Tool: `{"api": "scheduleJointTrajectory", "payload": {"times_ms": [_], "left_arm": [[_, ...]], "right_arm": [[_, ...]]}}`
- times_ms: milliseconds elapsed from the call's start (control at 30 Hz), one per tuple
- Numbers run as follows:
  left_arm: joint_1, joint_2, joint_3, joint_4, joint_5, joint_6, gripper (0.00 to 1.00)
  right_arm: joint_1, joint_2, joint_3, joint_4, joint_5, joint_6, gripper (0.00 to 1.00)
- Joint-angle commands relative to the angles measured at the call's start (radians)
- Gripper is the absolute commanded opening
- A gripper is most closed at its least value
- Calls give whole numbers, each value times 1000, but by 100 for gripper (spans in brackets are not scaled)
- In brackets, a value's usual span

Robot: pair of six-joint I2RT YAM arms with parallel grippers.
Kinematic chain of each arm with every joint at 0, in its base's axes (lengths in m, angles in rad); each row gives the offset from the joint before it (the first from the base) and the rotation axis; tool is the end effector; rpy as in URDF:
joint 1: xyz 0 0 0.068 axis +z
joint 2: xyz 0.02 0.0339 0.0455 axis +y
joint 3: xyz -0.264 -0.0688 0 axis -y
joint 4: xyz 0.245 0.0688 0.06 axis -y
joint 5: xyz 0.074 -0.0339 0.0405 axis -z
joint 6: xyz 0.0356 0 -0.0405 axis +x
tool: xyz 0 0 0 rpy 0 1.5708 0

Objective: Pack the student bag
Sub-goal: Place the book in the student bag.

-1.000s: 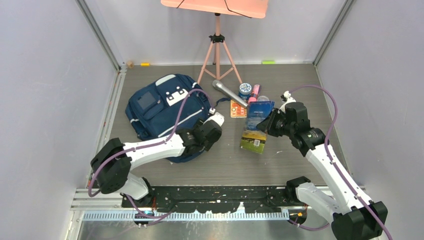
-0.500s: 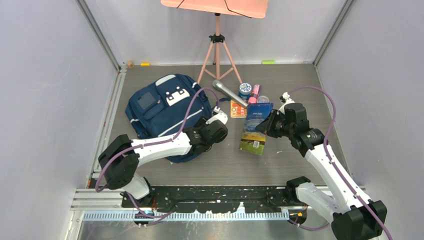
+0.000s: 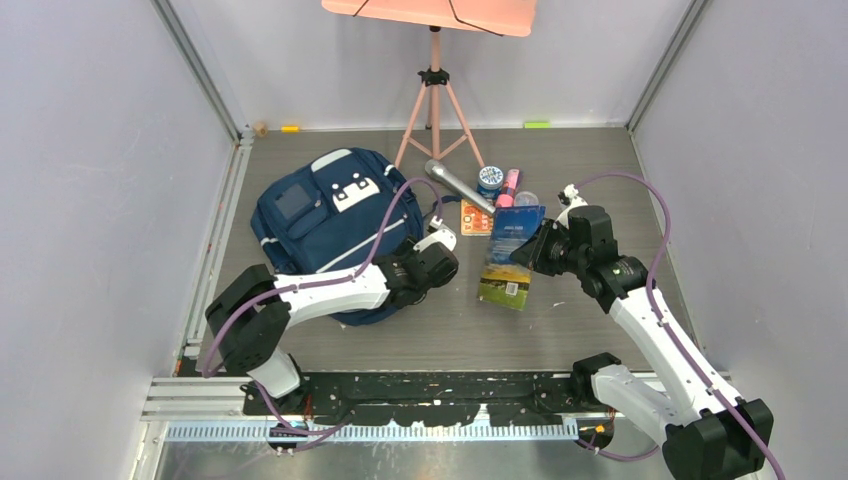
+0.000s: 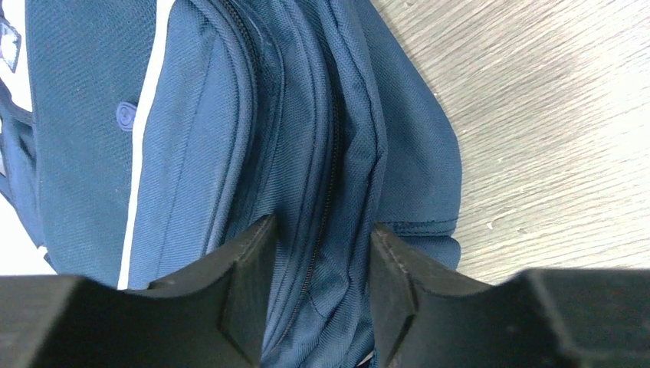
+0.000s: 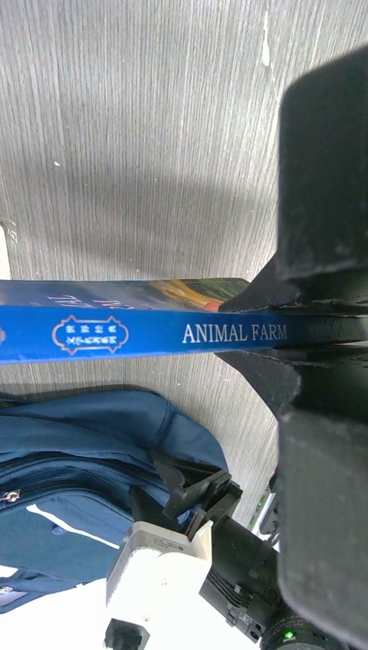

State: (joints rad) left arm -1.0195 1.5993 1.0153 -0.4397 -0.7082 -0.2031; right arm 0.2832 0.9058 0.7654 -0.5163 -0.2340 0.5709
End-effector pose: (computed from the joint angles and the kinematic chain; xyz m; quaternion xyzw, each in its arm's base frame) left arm 0.1861 -0.2584 0.2061 0.2725 0.8661 0.1280 0.3991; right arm 0.1841 0.0622 0.2801 0.0768 0.8894 0.2769 0.3555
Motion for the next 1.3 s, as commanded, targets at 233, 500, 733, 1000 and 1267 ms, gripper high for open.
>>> {"api": "scheduleJointTrajectory", "payload": {"times_ms": [233,500,733,1000,1267], "left_arm": [[2,-94,69,-33,-91,17,13],[3,-203,132,-82,-94,89,0],[14,-262,270,-184,2,178,0],[64,-285,370,-287,147,250,0],[136,-371,306,-182,228,271,0]], "right_arm": [[1,-13,28,73,-15,4,1],[2,-16,36,64,-16,18,1],[2,-11,36,92,-110,72,1],[79,1,36,140,-183,137,1],[371,113,70,270,-125,242,0]]}}
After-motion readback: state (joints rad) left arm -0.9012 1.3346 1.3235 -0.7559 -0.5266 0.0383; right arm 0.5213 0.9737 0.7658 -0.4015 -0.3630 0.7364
